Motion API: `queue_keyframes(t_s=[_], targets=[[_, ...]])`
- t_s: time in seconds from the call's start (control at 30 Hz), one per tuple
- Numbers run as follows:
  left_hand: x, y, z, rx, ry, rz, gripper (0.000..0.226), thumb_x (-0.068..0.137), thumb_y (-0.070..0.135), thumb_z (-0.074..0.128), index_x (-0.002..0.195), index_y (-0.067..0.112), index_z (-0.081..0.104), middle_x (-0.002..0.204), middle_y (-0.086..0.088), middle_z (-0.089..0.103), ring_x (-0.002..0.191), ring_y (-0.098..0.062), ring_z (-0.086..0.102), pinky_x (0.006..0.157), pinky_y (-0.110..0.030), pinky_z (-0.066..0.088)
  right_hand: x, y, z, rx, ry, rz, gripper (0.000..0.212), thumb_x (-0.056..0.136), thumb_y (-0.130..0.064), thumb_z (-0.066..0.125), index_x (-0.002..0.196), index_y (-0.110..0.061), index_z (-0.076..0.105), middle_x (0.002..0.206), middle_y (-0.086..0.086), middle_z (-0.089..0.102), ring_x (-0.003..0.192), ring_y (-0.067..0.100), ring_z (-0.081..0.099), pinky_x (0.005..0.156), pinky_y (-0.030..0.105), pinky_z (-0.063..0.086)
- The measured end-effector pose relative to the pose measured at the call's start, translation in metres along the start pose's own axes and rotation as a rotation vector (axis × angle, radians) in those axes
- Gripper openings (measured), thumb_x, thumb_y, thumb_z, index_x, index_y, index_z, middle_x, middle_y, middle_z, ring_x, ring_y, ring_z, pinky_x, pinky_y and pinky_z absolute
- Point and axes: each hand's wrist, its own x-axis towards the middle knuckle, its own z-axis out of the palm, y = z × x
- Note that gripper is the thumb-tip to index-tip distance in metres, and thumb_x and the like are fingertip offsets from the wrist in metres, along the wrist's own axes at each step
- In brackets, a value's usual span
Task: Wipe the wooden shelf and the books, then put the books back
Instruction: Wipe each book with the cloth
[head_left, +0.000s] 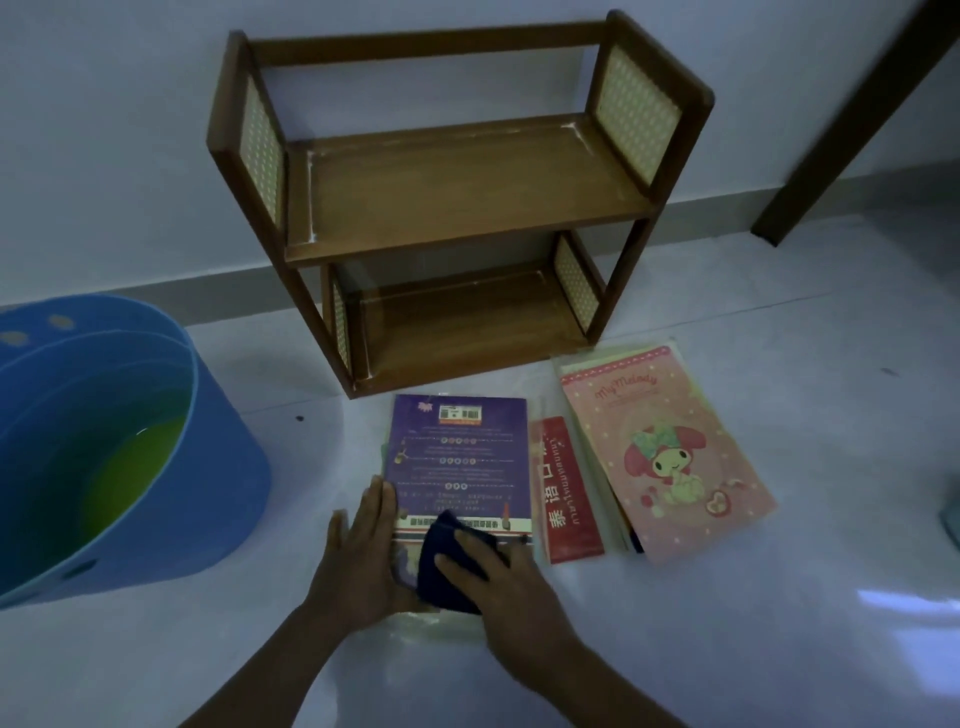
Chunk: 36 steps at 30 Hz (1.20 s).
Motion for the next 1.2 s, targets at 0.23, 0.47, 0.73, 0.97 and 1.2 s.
queue_keyframes(t_s=[0.23, 0.47, 0.73, 0.97, 1.2], targets=[[0.003, -0.023, -0.022, -0.297, -0.130, -0.007, 0.114, 0.066, 0.085, 0.050, 0.151, 0.034, -0.006, 0.161, 0.005, 0.004, 0.147, -0.014, 0.013, 0.119, -0.043, 0.019, -0.077, 0.079, -0.015, -0.050, 0.101, 0.128, 0.054, 0.088, -0.017, 0.048, 0.138, -0.037, 0.041, 0.142, -0.005, 0.046, 0.090, 0.025, 0.053, 0.068, 0.040, 0.059], [-0.018, -0.070, -0.032, 0.235, 0.036, 0.438, 0.090, 0.078, 0.026, 0.064, 0.152, 0.036, 0.013, 0.158, 0.000, 0.024, 0.144, -0.019, 0.027, 0.112, -0.033, 0.032, -0.103, 0.091, -0.007, -0.067, 0.130, 0.132, 0.046, 0.075, -0.030, 0.044, 0.120, -0.037, 0.052, 0.133, -0.010, 0.046, 0.079, 0.017, 0.043, 0.061, 0.042, 0.057], [-0.004, -0.044, -0.029, 0.744, 0.043, 0.771, 0.070, 0.088, 0.033, 0.061, 0.149, 0.030, 0.027, 0.154, -0.003, 0.034, 0.143, -0.027, 0.028, 0.113, -0.056, 0.027, -0.098, 0.085, -0.012, -0.024, 0.057, 0.179, 0.047, 0.071, -0.034, 0.044, 0.117, -0.040, 0.052, 0.127, -0.010, 0.059, 0.068, 0.018, 0.060, 0.058, 0.038, 0.057], [-0.006, 0.015, -0.067, 0.308, 0.404, 0.710, 0.032, 0.096, 0.027, 0.040, 0.121, 0.024, 0.060, 0.131, 0.001, 0.061, 0.135, -0.025, 0.044, 0.109, -0.066, 0.023, -0.099, 0.081, -0.031, -0.009, -0.052, 0.200, 0.048, 0.065, -0.046, 0.049, 0.113, -0.045, 0.052, 0.126, -0.014, 0.052, 0.088, 0.016, 0.054, 0.067, 0.030, 0.042], [-0.013, 0.075, -0.163, -0.645, 0.568, 0.249, 0.019, 0.092, 0.032, 0.046, 0.105, 0.043, 0.055, 0.093, 0.032, 0.064, 0.091, 0.009, 0.060, 0.079, -0.009, 0.047, -0.042, 0.065, -0.080, 0.445, 0.367, 0.491, 0.071, 0.079, -0.046, 0.060, 0.140, -0.016, 0.038, 0.144, -0.006, 0.035, 0.132, 0.018, 0.037, 0.105, 0.042, 0.038]])
